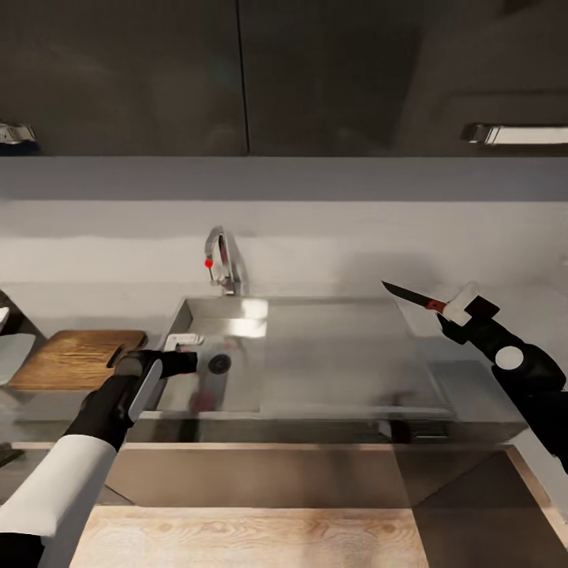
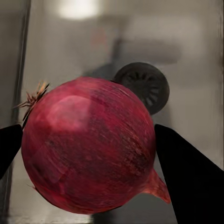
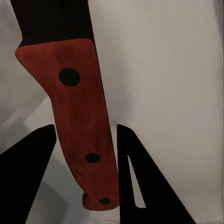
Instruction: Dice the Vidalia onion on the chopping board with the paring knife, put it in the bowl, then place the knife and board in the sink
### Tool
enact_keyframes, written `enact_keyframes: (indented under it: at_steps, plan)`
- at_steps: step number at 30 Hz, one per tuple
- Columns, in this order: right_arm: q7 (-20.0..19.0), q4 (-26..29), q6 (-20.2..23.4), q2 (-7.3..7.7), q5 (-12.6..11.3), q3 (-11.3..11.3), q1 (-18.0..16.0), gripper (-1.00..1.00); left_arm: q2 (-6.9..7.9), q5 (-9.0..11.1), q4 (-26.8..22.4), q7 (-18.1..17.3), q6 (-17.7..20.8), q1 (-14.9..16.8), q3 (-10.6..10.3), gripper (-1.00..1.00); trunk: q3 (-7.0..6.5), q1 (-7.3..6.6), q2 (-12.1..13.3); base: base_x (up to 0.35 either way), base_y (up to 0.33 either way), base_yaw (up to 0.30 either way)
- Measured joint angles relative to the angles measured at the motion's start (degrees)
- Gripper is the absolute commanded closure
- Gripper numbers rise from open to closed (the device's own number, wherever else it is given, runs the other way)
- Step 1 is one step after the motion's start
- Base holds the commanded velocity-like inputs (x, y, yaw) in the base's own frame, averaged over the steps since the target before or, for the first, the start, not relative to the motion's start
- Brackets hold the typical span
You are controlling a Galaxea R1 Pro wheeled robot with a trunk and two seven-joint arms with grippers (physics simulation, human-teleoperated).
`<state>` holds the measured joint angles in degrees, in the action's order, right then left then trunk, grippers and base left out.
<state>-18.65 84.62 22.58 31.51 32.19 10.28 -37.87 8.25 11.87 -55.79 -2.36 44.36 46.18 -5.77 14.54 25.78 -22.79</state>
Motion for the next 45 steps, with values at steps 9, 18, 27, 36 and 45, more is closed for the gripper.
enact_keyframes:
  at_steps: [9,18,27,36,45]
  plan:
    - [0.00,0.01,0.00,-0.01,0.04,0.00,0.08,1.00,0.90,0.21,-4.31,-0.05,0.04,-0.08,0.39,1.00,-0.73,-0.03,-0.01,-0.181,0.000,0.000]
    - [-0.09,0.01,-0.06,-0.03,-0.06,0.01,0.37,1.00,0.87,0.78,-11.47,-2.61,0.04,-0.09,6.34,1.00,-0.81,-0.03,-0.01,-0.005,0.000,0.000]
    - [-0.15,0.01,0.35,-0.75,-1.95,5.36,0.43,1.00,0.90,0.67,-19.13,-13.76,0.24,-0.09,7.27,1.00,-0.81,-0.03,-0.01,0.000,0.000,0.000]
    - [-0.20,0.02,0.53,-3.43,-28.97,10.11,0.42,1.00,0.98,0.77,-23.27,-20.58,4.31,-0.10,7.44,1.00,-0.81,-0.03,-0.01,0.000,0.001,0.000]
    - [-0.33,0.02,0.39,-3.52,-34.48,10.38,0.48,1.00,1.29,0.51,-23.98,-22.51,6.51,-0.09,7.81,1.00,-0.81,-0.03,-0.01,0.000,0.224,0.000]
